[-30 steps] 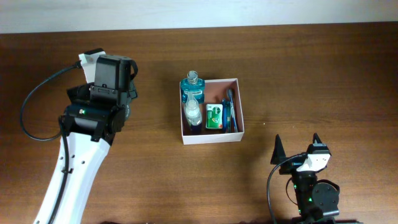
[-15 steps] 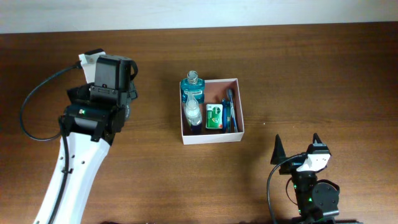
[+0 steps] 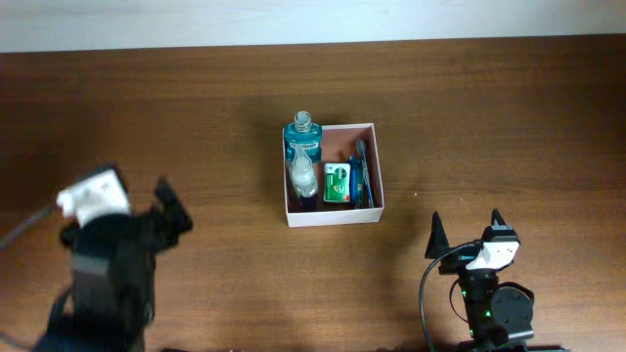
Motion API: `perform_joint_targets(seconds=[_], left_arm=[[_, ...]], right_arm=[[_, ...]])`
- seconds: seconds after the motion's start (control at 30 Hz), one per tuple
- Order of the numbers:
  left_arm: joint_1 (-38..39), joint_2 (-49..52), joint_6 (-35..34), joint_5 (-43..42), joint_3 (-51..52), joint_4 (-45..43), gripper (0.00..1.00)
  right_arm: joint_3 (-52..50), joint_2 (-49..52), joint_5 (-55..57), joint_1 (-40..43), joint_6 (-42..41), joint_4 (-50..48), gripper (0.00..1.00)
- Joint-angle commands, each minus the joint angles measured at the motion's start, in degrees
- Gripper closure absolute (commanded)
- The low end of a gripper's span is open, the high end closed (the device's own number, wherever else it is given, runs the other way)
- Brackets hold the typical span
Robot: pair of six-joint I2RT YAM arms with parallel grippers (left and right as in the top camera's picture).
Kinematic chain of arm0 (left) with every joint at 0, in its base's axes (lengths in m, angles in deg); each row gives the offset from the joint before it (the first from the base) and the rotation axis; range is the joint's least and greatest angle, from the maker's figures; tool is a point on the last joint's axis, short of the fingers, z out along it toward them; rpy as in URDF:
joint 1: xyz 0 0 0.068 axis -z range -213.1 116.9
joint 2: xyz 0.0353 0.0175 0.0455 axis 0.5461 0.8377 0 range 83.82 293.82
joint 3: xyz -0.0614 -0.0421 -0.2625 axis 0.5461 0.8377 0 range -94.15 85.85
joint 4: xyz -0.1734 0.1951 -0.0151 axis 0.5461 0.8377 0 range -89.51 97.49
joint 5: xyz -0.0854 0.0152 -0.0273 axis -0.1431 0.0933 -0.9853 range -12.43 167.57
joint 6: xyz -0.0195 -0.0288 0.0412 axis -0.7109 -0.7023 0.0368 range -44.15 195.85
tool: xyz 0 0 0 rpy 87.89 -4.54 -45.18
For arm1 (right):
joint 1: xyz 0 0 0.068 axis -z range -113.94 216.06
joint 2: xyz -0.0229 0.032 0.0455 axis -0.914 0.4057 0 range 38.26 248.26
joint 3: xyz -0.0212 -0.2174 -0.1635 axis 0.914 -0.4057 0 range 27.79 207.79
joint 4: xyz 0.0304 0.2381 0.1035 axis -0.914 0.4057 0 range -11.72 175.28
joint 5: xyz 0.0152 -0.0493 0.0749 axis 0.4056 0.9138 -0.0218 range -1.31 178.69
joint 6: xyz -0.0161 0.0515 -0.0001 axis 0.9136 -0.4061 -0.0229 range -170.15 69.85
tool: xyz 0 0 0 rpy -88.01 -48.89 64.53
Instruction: Pack container
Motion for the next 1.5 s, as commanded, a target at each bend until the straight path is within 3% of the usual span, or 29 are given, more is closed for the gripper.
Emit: perform_joint_targets(seconds=[0.0, 0.3, 0.67, 0.93, 1.33, 1.47], left_arm=[[-1.4, -10.88, 0.24, -1.79, 9.57, -0.26, 0.01], [-4.26, -29.24, -8.17, -2.25, 31.26, -2.89, 0.01], [-4.68, -39.54, -8.79, -2.27, 51.69, -26.12, 0.01], [-6.82, -43.15, -8.74, -3.82, 58.93, -41.97, 0.01], [-7.58, -43.25, -4.17, -5.2, 61.94, -44.15, 0.0], [-7.58, -43.25, 4.66, -5.29, 61.94, -44.09, 0.01]], right_arm=[[-0.26, -0.39, -0.42, 0.42, 0.17, 0.57, 0.01], [-0.26, -0.39, -0.42, 0.42, 0.17, 0.57, 0.01], [-0.26, -0.39, -0.42, 0.42, 0.17, 0.57, 0.01], [-0.26, -0.39, -0.42, 0.42, 0.17, 0.57, 0.02], [-0.26, -0.39, -0.42, 0.42, 0.17, 0.57, 0.01], [-0.26, -0.39, -0.42, 0.42, 0.17, 0.57, 0.01]])
